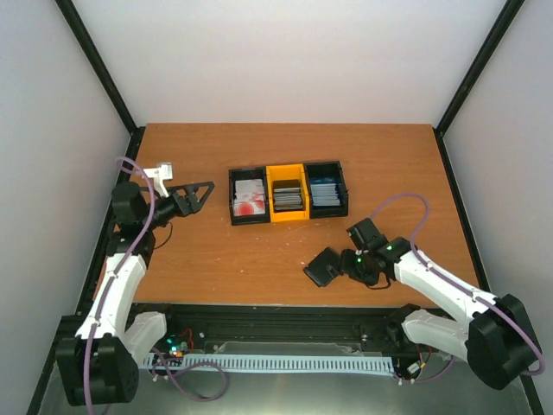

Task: Put the credit cards into the card holder
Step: Adjust the card holder at the center of the board.

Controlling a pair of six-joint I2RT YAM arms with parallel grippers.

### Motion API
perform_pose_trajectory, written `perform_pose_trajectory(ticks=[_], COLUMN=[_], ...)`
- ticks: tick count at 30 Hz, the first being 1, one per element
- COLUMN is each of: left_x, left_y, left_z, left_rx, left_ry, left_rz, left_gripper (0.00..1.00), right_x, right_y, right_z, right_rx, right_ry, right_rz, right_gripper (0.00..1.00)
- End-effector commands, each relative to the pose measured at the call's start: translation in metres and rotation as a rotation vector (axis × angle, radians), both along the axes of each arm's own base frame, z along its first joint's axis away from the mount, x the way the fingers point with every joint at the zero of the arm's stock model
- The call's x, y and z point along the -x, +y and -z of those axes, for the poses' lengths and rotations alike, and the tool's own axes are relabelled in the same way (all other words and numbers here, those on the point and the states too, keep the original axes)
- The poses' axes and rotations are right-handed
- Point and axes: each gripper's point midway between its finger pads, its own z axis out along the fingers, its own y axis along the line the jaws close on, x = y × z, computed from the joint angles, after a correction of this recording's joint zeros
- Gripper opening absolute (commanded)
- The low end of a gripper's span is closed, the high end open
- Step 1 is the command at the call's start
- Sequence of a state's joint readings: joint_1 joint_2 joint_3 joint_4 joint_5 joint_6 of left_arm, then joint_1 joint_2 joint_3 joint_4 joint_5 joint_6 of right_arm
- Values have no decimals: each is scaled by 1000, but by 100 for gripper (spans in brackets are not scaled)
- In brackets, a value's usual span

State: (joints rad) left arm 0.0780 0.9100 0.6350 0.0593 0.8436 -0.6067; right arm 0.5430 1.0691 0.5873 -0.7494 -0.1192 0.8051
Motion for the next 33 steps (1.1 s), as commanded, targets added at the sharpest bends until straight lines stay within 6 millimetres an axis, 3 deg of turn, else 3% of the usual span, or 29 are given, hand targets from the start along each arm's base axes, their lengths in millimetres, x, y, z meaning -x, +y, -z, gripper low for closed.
perform_pose_trajectory(ticks=[1,8,10,17,27,30,33], left_x=[3,10,13,32,51,50,45], left_y=[-8,-20,-21,-34,-107,-130,-147], left_z=[9,53,62,83,130,137,148], left_rx=[35,91,97,118,80,65,36], left_ry=[44,266,301,346,504,532,577], left_rz=[44,120,124,150,292,339,317], left_gripper=[100,100,100,99,95,89,77], right_x=[11,-14,-22,-52,-81,-89,-89], right_y=[7,29,33,48,79,69,38], right_z=[18,21,22,19,12,8,-3], right_rx=[-45,-69,-55,-14,-59,16,167], right_ry=[65,42,30,-37,-140,-145,-153], right_rz=[35,-23,-52,-195,-383,-349,-259], right_gripper=[52,40,32,29,27,30,40])
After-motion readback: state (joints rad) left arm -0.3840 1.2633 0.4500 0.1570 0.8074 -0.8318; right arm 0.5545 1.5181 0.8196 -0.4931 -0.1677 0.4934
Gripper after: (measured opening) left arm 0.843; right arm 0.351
